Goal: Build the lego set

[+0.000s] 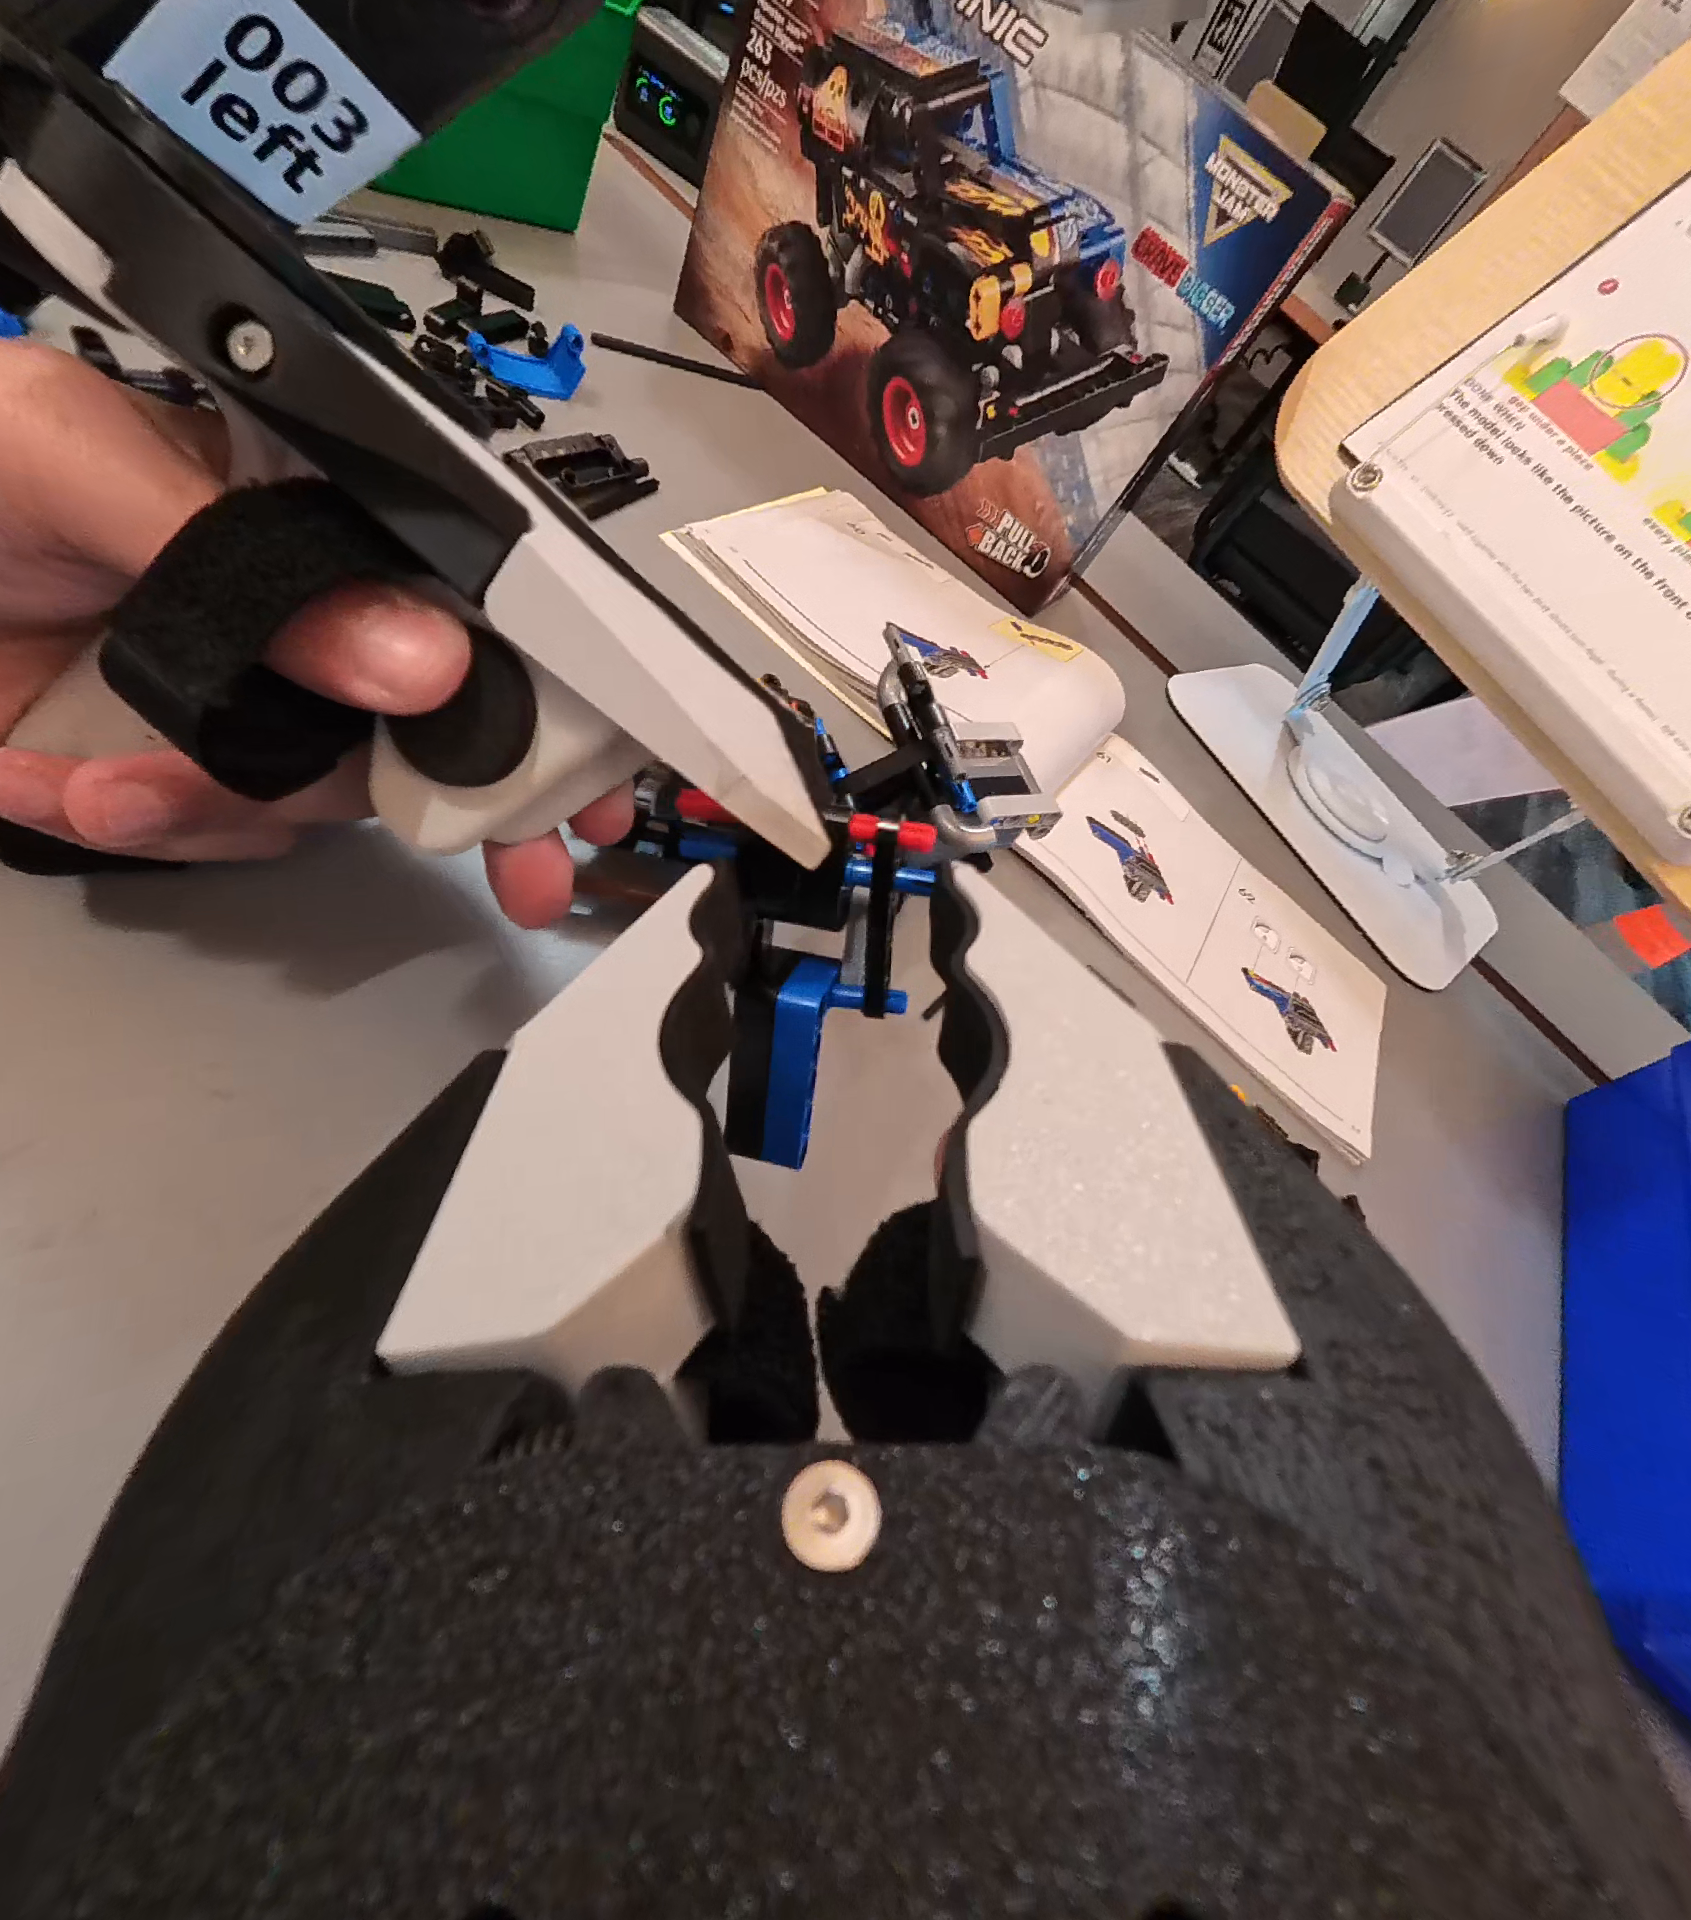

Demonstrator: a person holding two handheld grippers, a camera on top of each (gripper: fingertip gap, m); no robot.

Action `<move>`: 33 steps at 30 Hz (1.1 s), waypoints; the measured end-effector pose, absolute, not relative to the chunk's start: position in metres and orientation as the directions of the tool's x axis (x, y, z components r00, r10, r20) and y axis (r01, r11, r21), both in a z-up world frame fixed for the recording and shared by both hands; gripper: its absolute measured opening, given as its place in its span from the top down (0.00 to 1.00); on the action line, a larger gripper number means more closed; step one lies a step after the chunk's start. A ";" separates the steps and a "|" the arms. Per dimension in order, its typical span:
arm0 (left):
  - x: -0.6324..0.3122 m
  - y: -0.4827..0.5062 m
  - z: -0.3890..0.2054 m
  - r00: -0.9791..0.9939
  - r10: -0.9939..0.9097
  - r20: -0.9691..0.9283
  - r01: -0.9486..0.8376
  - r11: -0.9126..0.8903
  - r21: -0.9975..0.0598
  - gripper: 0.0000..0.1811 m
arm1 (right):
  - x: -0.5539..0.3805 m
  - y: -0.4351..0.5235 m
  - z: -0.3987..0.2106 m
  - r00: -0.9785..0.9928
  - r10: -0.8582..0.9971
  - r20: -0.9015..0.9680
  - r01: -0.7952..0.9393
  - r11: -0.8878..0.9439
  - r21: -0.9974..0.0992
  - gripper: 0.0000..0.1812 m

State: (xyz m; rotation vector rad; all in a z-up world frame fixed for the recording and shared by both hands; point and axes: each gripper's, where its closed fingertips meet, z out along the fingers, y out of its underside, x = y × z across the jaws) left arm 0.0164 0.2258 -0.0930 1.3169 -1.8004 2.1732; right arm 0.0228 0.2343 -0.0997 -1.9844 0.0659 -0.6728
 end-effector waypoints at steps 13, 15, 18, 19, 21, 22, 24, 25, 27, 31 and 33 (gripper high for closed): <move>0.016 0.233 -0.087 -0.640 -0.407 0.651 -0.526 -0.385 -0.758 0.97 | 0.016 0.230 -0.090 0.906 -0.237 0.351 0.234 -0.411 -0.881 0.75; 0.017 0.239 -0.081 -0.633 -0.372 0.679 -0.529 -0.432 -0.730 0.97 | 0.017 0.224 -0.084 0.942 -0.212 0.261 0.172 -0.361 -0.916 0.75; 0.021 0.243 -0.081 -0.613 -0.354 0.706 -0.538 -0.468 -0.702 0.97 | 0.017 0.222 -0.084 0.919 -0.219 0.329 0.222 -0.402 -0.888 0.71; 0.021 0.242 -0.081 -0.612 -0.356 0.706 -0.535 -0.470 -0.702 0.97 | 0.014 0.225 -0.085 0.900 -0.225 0.374 0.255 -0.422 -0.870 0.72; 0.020 0.240 -0.078 -0.618 -0.342 0.708 -0.533 -0.480 -0.697 0.97 | 0.011 0.231 -0.089 0.870 -0.243 0.430 0.286 -0.461 -0.840 0.73; 0.018 0.238 -0.077 -0.621 -0.334 0.709 -0.533 -0.484 -0.695 0.97 | 0.011 0.233 -0.092 0.853 -0.252 0.457 0.298 -0.484 -0.822 0.74; 0.015 0.234 -0.075 -0.633 -0.325 0.703 -0.529 -0.481 -0.699 0.97 | 0.017 0.235 -0.100 0.819 -0.278 0.503 0.303 -0.534 -0.789 0.75; 0.014 0.233 -0.075 -0.632 -0.326 0.703 -0.532 -0.477 -0.700 0.97 | 0.021 0.234 -0.103 0.802 -0.292 0.521 0.302 -0.554 -0.776 0.76; 0.013 0.231 -0.077 -0.632 -0.329 0.702 -0.536 -0.470 -0.702 0.97 | 0.025 0.233 -0.107 0.784 -0.297 0.544 0.307 -0.576 -0.758 0.77; 0.009 0.227 -0.075 -0.659 -0.378 0.650 -0.493 -0.435 -0.753 0.97 | 0.026 0.231 -0.108 0.764 -0.270 0.586 0.341 -0.603 -0.722 0.78; 0.009 0.226 -0.074 -0.665 -0.398 0.632 -0.474 -0.429 -0.769 0.96 | 0.027 0.231 -0.108 0.760 -0.268 0.592 0.344 -0.607 -0.717 0.78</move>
